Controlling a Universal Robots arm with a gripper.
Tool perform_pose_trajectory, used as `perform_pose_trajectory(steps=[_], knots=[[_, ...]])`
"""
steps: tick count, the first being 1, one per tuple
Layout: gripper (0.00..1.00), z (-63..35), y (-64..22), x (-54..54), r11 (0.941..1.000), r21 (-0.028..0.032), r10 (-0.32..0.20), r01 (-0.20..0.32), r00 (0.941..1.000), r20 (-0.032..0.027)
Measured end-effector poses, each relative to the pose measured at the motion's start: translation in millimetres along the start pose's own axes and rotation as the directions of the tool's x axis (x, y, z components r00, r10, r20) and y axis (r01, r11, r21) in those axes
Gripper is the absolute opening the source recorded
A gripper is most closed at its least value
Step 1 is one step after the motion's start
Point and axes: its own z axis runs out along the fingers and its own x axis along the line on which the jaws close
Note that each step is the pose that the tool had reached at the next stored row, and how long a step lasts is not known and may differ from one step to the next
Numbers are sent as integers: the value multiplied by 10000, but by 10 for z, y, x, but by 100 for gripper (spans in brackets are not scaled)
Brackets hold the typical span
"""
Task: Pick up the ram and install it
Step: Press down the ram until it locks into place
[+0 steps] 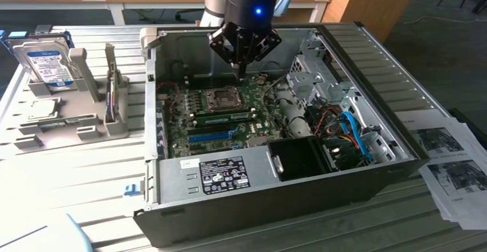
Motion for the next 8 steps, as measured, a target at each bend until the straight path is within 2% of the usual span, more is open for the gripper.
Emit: perform_pose_trajectory(steps=[8], knots=[[9,0,0,19,10000,1,0,0,10000,-6]])
